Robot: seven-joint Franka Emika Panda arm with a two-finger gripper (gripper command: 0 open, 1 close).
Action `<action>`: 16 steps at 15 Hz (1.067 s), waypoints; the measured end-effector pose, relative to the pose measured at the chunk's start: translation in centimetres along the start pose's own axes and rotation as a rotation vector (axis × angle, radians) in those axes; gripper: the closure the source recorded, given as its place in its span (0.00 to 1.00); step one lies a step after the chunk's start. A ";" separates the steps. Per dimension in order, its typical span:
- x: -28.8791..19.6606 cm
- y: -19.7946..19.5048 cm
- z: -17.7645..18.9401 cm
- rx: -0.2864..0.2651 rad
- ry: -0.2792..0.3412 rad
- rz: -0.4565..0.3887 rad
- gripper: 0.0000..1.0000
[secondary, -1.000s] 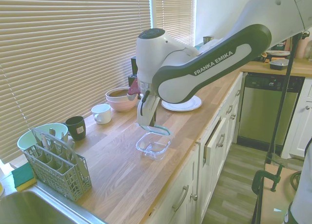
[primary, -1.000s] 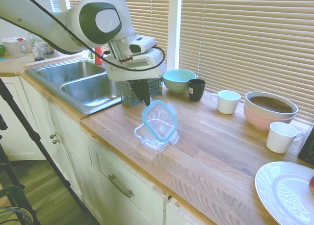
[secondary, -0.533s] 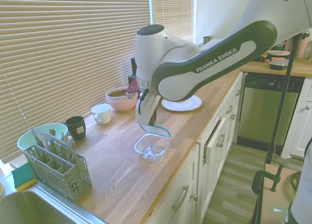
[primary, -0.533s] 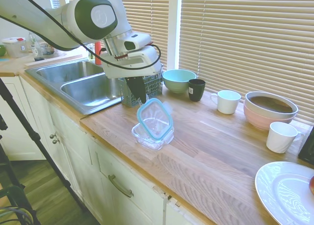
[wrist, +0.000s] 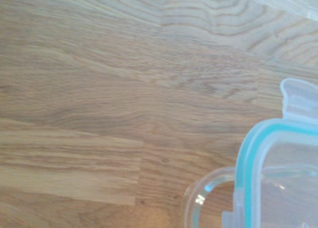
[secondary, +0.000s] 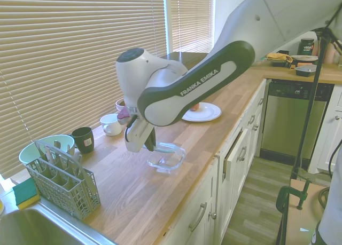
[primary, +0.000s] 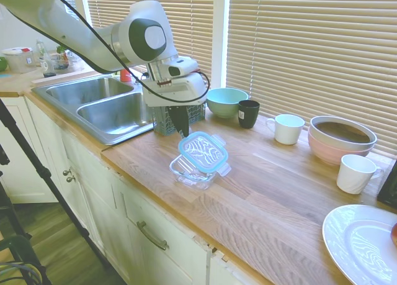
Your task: Cover the lid of the food container
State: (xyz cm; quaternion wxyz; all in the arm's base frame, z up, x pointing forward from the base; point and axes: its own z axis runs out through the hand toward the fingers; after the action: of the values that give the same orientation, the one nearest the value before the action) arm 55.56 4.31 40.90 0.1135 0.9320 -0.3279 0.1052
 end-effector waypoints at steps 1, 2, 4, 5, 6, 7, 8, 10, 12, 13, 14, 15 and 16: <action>-0.2 -0.6 0.6 -0.009 -0.002 -0.005 1.00; -0.7 -1.1 1.0 -0.018 0.000 -0.012 1.00; -1.9 -1.9 1.5 -0.033 0.011 -0.038 1.00; -2.6 -2.0 1.9 -0.038 0.014 -0.049 1.00; -3.2 -1.8 2.4 -0.041 0.015 -0.059 1.00; -3.6 -1.1 2.7 -0.043 0.022 -0.066 1.00; -3.7 -0.2 2.6 -0.047 0.030 -0.070 1.00; -3.7 2.1 1.4 -0.051 0.053 -0.089 1.00; -3.4 4.1 -0.1 -0.058 0.084 -0.121 1.00; -3.2 4.8 -0.4 -0.067 0.094 -0.136 1.00; -3.0 5.2 -0.3 -0.081 0.101 -0.152 1.00; -3.2 5.5 0.2 -0.098 0.107 -0.167 1.00; -3.3 5.6 0.8 -0.116 0.114 -0.186 1.00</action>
State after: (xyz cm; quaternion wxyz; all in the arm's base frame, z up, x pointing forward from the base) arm 49.53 1.81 40.07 0.1950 0.9427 -0.2388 0.1277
